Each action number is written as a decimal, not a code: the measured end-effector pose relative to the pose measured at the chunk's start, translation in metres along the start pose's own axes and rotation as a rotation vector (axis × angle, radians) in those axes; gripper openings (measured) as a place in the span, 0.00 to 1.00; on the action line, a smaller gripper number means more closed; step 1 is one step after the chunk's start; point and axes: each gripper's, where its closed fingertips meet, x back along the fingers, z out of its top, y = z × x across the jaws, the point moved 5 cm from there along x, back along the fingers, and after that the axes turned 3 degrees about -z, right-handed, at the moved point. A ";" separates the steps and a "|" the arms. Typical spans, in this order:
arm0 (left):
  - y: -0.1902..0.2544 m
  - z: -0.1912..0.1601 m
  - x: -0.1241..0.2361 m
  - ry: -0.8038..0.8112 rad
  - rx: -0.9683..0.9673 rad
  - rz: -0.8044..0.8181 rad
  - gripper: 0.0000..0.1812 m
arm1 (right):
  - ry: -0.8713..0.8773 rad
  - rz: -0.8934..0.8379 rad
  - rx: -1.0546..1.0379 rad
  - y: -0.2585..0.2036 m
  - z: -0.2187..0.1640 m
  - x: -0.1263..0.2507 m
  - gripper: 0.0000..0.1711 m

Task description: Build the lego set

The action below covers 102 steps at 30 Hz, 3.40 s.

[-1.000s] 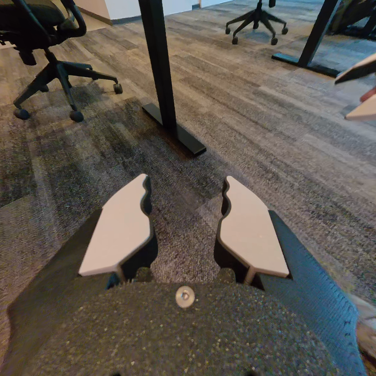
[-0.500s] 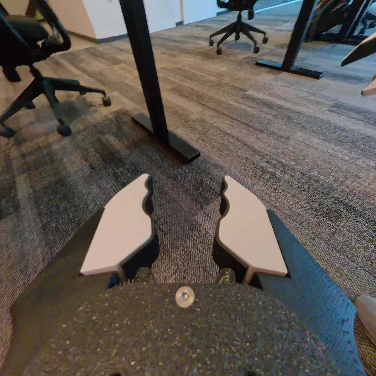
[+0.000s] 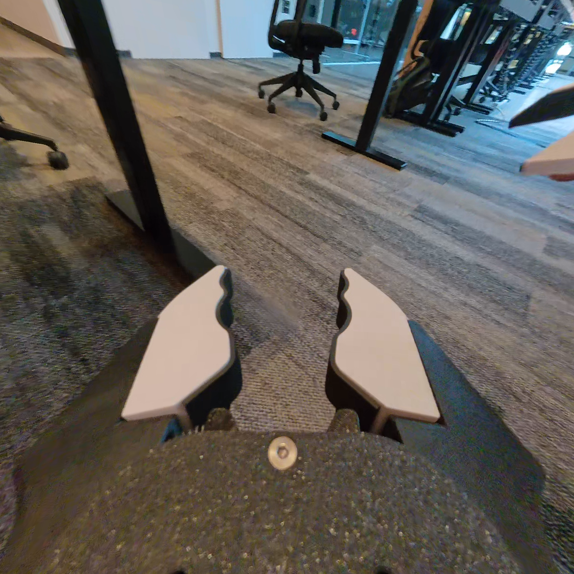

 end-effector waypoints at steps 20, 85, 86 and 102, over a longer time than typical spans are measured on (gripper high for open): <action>0.123 0.021 -0.116 -0.090 -0.020 -0.251 0.35 | 0.110 -0.190 0.011 0.055 0.020 0.058 0.42; 0.013 -0.053 0.511 0.091 0.456 1.152 0.45 | 0.148 0.915 0.445 -0.359 0.027 -0.092 0.42; 0.009 -0.051 0.505 0.100 0.455 1.131 0.45 | 0.146 0.906 0.449 -0.357 0.026 -0.092 0.42; -0.028 -0.064 0.495 0.019 0.419 1.113 0.44 | 0.093 0.856 0.439 -0.350 0.025 -0.102 0.42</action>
